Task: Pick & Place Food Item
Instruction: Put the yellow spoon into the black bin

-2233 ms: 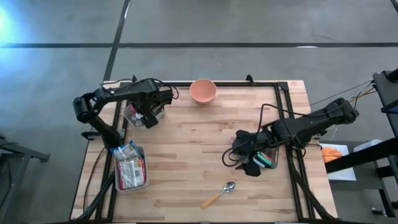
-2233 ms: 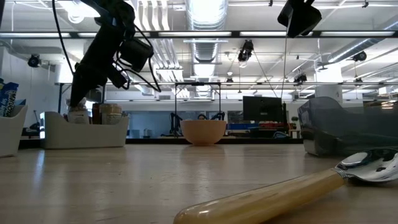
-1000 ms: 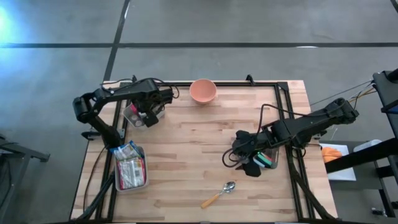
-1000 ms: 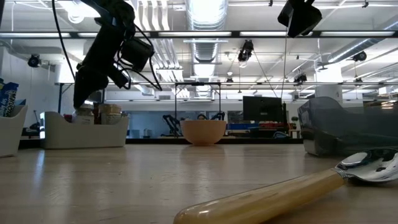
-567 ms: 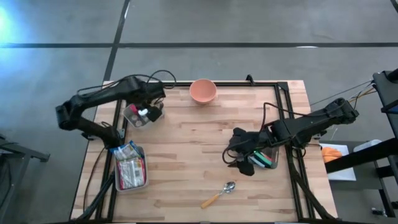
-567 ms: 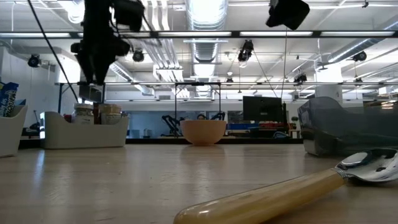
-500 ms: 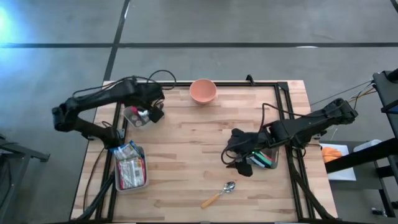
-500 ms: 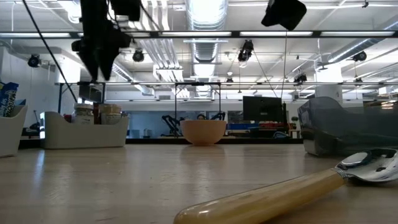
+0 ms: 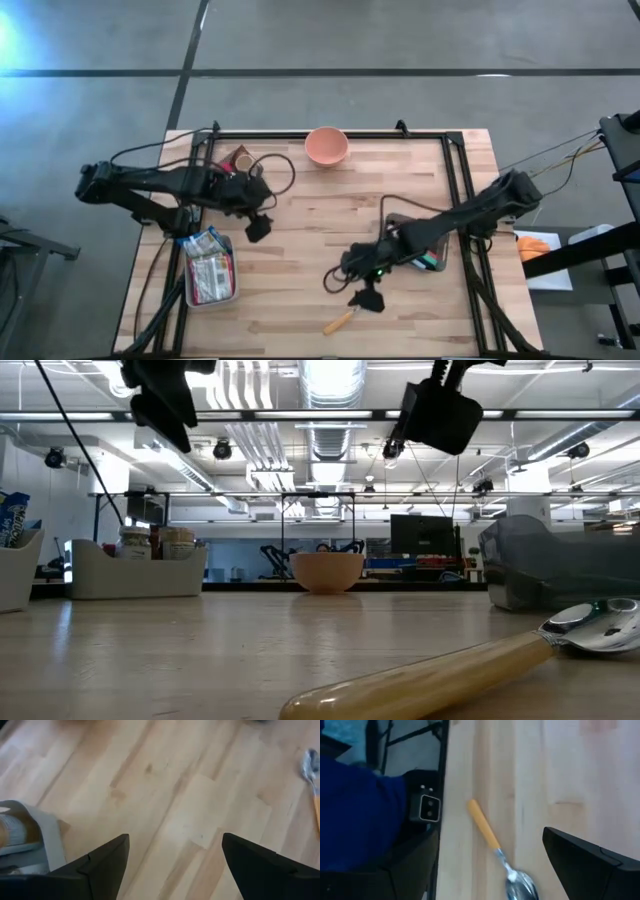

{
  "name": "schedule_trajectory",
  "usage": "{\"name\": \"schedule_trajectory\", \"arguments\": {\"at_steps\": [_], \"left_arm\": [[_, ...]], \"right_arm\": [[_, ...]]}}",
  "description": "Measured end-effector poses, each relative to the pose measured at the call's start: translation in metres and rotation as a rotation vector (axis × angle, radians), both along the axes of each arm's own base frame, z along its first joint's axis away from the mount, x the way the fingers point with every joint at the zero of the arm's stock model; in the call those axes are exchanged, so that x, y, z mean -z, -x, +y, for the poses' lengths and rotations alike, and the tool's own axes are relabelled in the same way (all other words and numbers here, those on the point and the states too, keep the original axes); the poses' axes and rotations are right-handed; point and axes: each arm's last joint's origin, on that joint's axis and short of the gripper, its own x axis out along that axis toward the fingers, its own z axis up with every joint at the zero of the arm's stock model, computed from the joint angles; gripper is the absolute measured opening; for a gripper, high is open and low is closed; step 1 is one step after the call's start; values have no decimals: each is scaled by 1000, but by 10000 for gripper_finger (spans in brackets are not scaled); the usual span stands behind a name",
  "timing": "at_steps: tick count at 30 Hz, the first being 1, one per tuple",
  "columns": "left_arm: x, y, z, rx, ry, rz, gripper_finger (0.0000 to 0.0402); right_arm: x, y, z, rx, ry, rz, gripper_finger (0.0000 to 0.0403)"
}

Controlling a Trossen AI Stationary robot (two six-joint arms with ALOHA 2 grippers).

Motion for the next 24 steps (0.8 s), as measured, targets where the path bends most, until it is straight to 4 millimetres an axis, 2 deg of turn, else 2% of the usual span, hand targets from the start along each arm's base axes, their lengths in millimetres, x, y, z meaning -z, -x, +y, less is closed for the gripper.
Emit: {"name": "schedule_trajectory", "arguments": {"at_steps": [5, 9, 14, 18, 24], "left_arm": [[-1, 2, -14, 33, -34, -7, 324], [-3, 4, -14, 29, -52, -15, 324], [-3, 5, -14, 28, -55, -18, 324], [-3, 5, -14, 28, -55, -11, 324], [-1, 9, -14, 30, -59, 25, 324]], "right_arm": [[17, -16, 28, -71, 22, 31, 357], [30, -29, 52, -127, 38, 50, 357], [35, -42, 74, -188, 22, 61, 357], [32, -43, 84, -226, 70, 103, 357], [33, -46, 85, -194, 65, 146, 357]]}}
